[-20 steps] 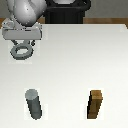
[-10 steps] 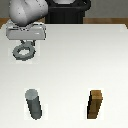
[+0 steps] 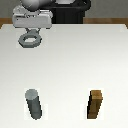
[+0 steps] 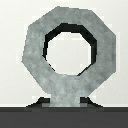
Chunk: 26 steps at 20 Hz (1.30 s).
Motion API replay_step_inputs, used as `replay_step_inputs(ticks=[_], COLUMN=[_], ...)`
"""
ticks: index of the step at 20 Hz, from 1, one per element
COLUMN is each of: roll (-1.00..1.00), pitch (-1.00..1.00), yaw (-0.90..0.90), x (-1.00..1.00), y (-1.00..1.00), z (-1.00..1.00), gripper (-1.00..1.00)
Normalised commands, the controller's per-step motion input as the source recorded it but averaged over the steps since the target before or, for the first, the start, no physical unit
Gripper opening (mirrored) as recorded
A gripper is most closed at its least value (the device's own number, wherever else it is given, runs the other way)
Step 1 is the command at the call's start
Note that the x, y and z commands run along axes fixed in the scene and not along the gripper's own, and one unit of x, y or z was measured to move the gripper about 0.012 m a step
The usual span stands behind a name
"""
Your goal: Put the loop with the handle onto the peg.
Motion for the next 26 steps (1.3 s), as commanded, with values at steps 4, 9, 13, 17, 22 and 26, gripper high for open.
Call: replay_step_inputs(ticks=[4,9,13,17,22,26], roll=[0.0,0.0,0.0,0.0,0.0,0.0], pitch=[0.0,0.0,0.0,0.0,0.0,0.0], yaw=[0.0,0.0,0.0,0.0,0.0,0.0], x=[0.0,0.5,1.0,1.0,1.0,1.0], y=[0.0,0.0,0.0,0.0,0.0,0.0], z=[1.0,0.4,0.0,0.0,0.0,0.0], gripper=[-1.0,-1.0,-1.0,-1.0,-1.0,-1.0])
